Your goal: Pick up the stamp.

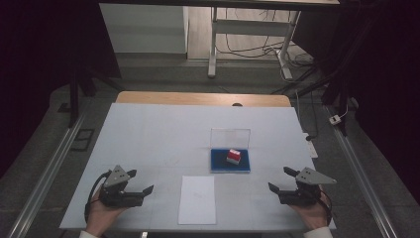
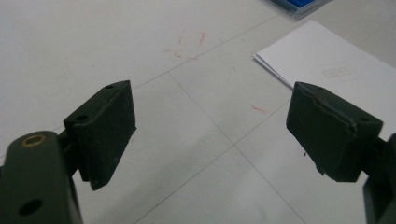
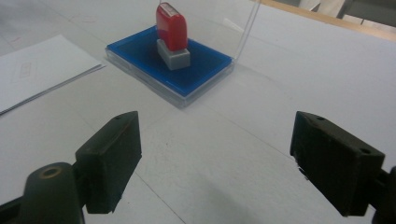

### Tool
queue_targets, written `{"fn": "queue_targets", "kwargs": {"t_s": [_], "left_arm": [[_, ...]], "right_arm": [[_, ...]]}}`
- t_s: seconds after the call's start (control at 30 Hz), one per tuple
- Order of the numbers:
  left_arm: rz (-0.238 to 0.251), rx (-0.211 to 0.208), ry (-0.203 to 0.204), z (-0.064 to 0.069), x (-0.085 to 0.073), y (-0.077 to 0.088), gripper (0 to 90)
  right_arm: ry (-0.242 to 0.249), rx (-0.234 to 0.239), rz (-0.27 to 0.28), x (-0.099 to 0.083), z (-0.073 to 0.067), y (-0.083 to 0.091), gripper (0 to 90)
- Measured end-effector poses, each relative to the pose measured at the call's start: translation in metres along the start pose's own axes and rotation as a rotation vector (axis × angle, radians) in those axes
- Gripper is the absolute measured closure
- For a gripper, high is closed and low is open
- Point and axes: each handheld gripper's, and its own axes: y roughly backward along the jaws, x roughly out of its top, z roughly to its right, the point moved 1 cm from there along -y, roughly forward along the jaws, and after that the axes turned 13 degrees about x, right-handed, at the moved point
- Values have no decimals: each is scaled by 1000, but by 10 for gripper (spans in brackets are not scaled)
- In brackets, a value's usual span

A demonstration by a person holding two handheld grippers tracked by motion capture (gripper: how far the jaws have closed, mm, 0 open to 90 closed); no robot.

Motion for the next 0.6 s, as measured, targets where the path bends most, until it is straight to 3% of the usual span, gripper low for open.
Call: {"fn": "queue_targets", "kwargs": {"t_s": [0.2, 0.6], "left_arm": [[8, 8, -8, 2, -2, 6, 162], [24, 7, -18, 0, 1, 8, 163]], "right_arm": [[32, -4, -8, 5, -7, 1, 208], [16, -6, -3, 7, -7, 3, 242]]}}
